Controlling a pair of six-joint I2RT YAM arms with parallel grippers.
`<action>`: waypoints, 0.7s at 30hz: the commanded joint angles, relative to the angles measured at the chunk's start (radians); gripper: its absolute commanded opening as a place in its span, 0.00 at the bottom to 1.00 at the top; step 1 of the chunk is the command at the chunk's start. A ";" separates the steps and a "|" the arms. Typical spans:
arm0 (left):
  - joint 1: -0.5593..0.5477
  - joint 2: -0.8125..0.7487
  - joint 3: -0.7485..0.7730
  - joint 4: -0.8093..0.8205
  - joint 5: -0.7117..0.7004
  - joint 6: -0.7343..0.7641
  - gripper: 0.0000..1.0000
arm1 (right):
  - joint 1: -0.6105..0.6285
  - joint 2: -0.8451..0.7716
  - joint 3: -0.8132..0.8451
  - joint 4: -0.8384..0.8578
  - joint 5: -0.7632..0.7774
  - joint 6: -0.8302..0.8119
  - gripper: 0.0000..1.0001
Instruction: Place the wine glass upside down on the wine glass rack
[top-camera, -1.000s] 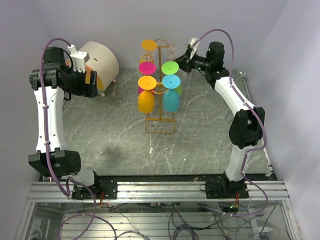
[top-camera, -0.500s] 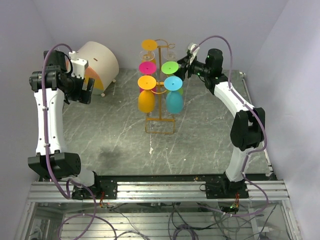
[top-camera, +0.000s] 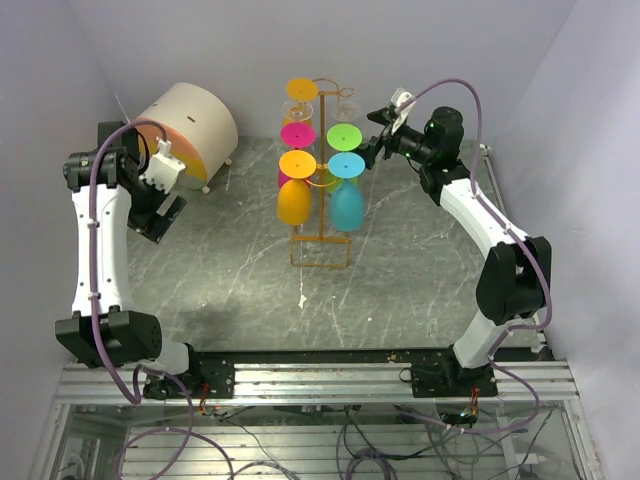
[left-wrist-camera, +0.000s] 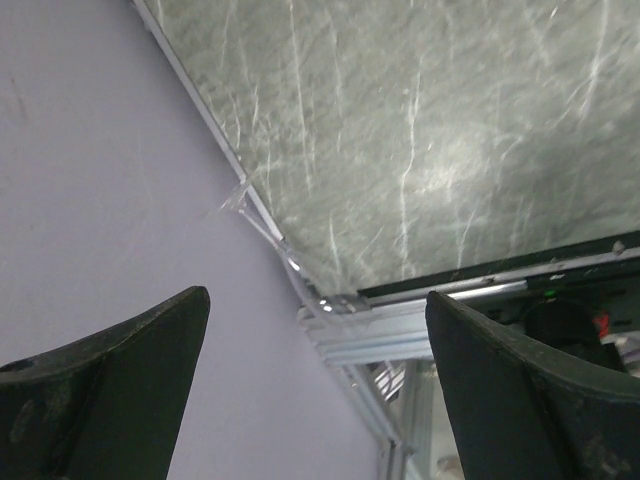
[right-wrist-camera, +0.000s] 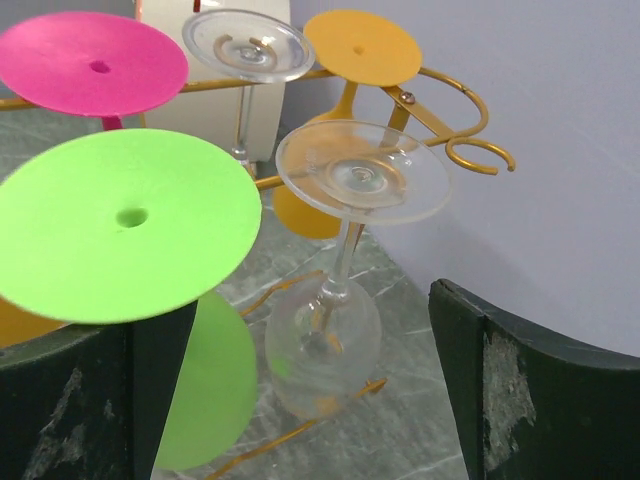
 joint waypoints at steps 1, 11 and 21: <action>0.020 0.007 -0.018 -0.037 -0.110 0.100 1.00 | -0.002 -0.051 -0.041 0.072 0.023 0.031 1.00; 0.186 0.122 0.073 -0.036 -0.069 0.187 1.00 | -0.009 -0.096 -0.075 -0.007 0.133 -0.097 1.00; 0.282 0.187 0.024 -0.036 -0.152 0.464 0.89 | -0.028 -0.282 -0.253 -0.055 0.438 -0.057 1.00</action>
